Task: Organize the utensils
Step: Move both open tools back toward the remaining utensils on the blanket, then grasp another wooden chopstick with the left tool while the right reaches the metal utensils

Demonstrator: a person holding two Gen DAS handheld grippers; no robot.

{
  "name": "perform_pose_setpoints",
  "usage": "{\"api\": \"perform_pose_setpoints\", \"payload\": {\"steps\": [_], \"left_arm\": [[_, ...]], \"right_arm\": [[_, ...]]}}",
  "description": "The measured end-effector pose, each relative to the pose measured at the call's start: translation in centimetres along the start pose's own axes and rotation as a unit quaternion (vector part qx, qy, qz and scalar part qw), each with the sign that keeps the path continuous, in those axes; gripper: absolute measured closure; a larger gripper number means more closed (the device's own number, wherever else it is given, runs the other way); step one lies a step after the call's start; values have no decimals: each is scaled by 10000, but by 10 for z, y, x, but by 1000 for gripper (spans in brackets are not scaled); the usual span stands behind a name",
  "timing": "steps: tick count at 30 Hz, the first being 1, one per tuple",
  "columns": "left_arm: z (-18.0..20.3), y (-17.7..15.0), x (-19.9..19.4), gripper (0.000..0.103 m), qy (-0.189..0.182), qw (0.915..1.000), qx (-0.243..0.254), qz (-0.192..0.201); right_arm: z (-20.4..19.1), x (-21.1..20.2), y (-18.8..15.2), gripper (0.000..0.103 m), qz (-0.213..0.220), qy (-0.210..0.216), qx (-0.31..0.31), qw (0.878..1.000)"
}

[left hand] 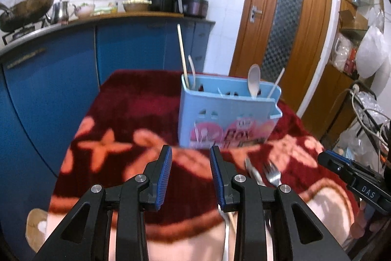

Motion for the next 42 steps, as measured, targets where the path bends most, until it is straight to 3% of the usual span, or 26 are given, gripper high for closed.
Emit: {"api": "perform_pose_setpoints", "payload": {"steps": [22, 29, 37, 39, 41, 42], "left_arm": [[21, -58, 27, 71, -355, 9911, 54, -1283], [36, -62, 32, 71, -596, 9877, 78, -1443], [43, -67, 53, 71, -517, 9821, 110, -1807], [43, -69, 58, 76, -523, 9799, 79, -1926], [42, -72, 61, 93, -552, 9774, -25, -2042], [41, -73, 62, 94, -567, 9768, -102, -2061]], "right_arm": [[35, -1, -39, 66, -407, -161, 213, 9988], [41, 0, -44, 66, -458, -167, 304, 9984], [46, -1, -49, 66, -488, -150, 363, 9980], [48, -1, -49, 66, -488, -144, 376, 9980], [49, -1, -49, 66, -484, -140, 390, 9980], [49, -1, -50, 66, -483, -139, 394, 9980]]}}
Point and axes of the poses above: each gripper's, at about its wrist camera, not at the fingertips, and x roughly the way its jaws point, z to its right, y to its top, the point moved 8 cm from there along x, roughly the way its jaws point, and after that the axes turned 6 degrees about z, right-handed, at the moved point
